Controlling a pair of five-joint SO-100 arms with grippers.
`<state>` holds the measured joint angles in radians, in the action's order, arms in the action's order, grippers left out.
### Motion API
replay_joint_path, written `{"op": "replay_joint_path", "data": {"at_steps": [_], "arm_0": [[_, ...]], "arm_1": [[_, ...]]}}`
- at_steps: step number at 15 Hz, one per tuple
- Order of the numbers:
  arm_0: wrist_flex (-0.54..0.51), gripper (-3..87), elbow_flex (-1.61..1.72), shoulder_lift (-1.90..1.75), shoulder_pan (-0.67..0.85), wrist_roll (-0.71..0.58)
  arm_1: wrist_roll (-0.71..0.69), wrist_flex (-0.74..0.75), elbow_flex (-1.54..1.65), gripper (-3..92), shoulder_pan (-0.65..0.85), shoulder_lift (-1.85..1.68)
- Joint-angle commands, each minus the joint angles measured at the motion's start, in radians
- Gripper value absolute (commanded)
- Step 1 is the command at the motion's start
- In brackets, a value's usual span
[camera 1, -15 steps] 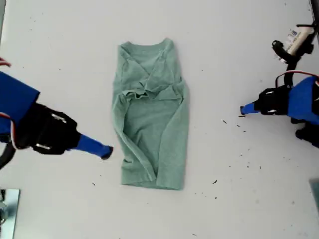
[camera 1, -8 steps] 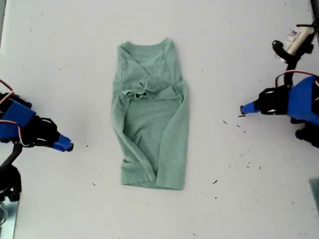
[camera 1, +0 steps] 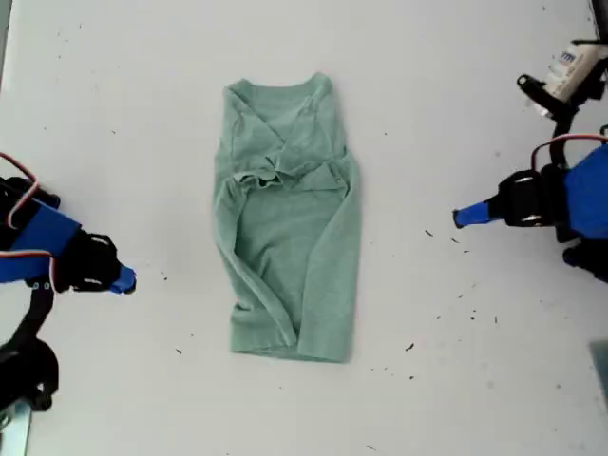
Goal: Fold t shirt
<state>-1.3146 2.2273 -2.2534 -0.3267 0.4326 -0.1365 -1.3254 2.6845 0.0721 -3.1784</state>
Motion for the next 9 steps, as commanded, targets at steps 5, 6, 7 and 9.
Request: {"op": "replay_joint_path", "data": {"at_steps": [5, 6, 7, 9], "arm_0": [[-0.110, -0.2, -0.819, 0.551, 0.061, -0.227], [-0.103, 6.9, -0.819, 0.563, 0.063, -0.247], [-0.101, 21.2, -0.819, 0.566, 0.058, -0.261], [-0.098, 25.9, -0.795, 0.574, 0.072, -0.273]], "arm_1": [[0.035, -0.334, -1.601, 2.9, -0.239, 1.456], [0.035, -0.339, -1.703, 20.8, -0.255, 1.555], [0.046, -0.314, -1.706, 31.7, -0.264, 1.585], [0.037, -0.299, -1.704, 31.6, -0.267, 1.631]]}}
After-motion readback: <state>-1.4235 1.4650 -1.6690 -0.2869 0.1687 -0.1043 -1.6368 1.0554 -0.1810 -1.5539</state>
